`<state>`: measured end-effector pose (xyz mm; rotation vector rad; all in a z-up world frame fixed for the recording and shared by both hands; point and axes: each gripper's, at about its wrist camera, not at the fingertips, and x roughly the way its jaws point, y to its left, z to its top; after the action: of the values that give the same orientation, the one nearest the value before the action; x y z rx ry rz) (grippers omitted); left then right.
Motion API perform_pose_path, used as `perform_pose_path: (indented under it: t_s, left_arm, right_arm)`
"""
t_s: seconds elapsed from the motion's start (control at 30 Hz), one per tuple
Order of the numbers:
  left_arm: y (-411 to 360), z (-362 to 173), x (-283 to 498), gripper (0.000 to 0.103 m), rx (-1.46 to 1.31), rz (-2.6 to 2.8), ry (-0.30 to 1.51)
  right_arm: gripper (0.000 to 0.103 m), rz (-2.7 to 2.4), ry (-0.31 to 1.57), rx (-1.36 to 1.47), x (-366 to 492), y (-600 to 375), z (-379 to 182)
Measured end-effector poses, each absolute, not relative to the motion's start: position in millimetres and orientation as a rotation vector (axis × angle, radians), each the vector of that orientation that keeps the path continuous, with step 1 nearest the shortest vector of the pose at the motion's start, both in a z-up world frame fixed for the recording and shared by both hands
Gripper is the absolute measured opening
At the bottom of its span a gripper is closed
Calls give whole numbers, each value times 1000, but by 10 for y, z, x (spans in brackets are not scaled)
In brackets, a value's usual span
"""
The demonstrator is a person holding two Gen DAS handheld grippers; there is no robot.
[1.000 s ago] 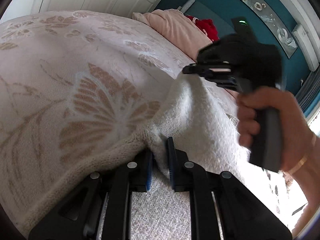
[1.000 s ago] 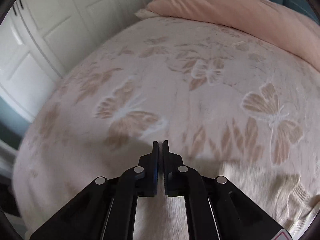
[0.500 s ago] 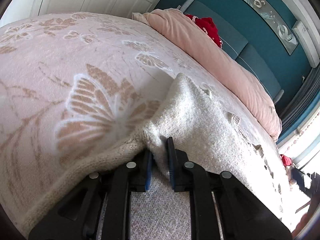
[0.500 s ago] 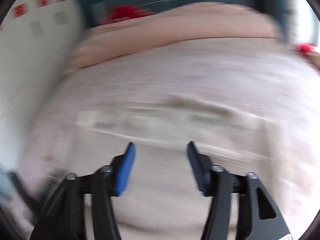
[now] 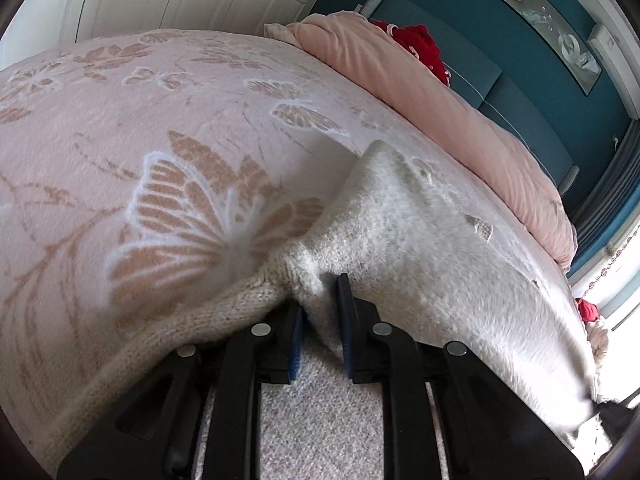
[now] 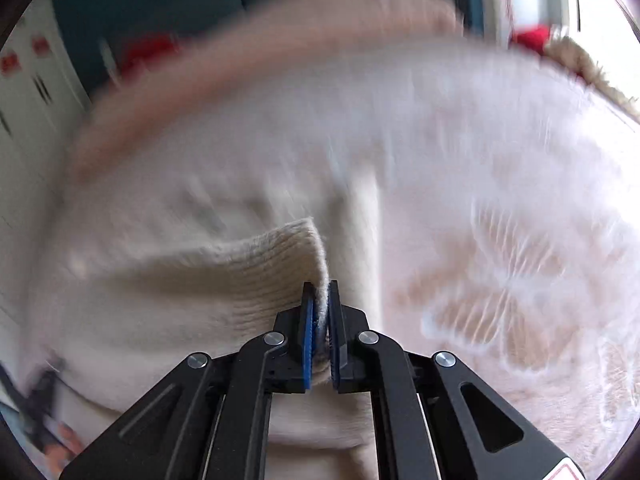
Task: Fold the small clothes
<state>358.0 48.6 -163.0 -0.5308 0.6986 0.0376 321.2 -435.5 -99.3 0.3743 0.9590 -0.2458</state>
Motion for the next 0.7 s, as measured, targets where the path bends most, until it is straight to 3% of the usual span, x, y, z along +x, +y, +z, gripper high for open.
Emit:
perform_pose_path:
  t_s: [0.07, 0.1, 0.17, 0.2, 0.23, 0.3, 0.33, 0.4, 0.53, 0.7]
  left_arm:
    - [476, -1620, 3591, 16, -521, 45, 706]
    - [470, -1608, 3598, 16, -516, 49, 712]
    - [480, -1557, 3619, 16, -519, 49, 738]
    - [508, -1511, 3619, 17, -536, 31, 758]
    - [538, -1462, 3607, 20, -542, 8, 788]
    - [619, -1293, 3439, 40, -529, -81, 866]
    - [665, -1210, 3310, 65, -517, -97, 880]
    - [836, -993, 2893, 90, -504, -114, 863]
    - [1203, -798, 1997, 96, -464, -197, 906]
    - [1459, -1186, 1319, 96, -525, -150, 1070]
  right_arm:
    - [7, -245, 935, 307, 3169, -4295, -1009]
    - [14, -234, 938, 315, 3151, -4275, -900]
    - [16, -196, 908, 387, 3003, -4274, -612]
    - [22, -181, 887, 392, 2902, -4252, -478]
    - [45, -172, 864, 389, 2673, -4254, -300]
    - [72, -169, 849, 375, 2380, -4125, -174]
    - [73, -162, 846, 367, 2162, -4076, -128]
    - [74, -154, 881, 359, 1622, -4043, -127]
    - [75, -150, 999, 493, 680, -4057, -435]
    - [75, -108, 1099, 699, -9, -3849, -915]
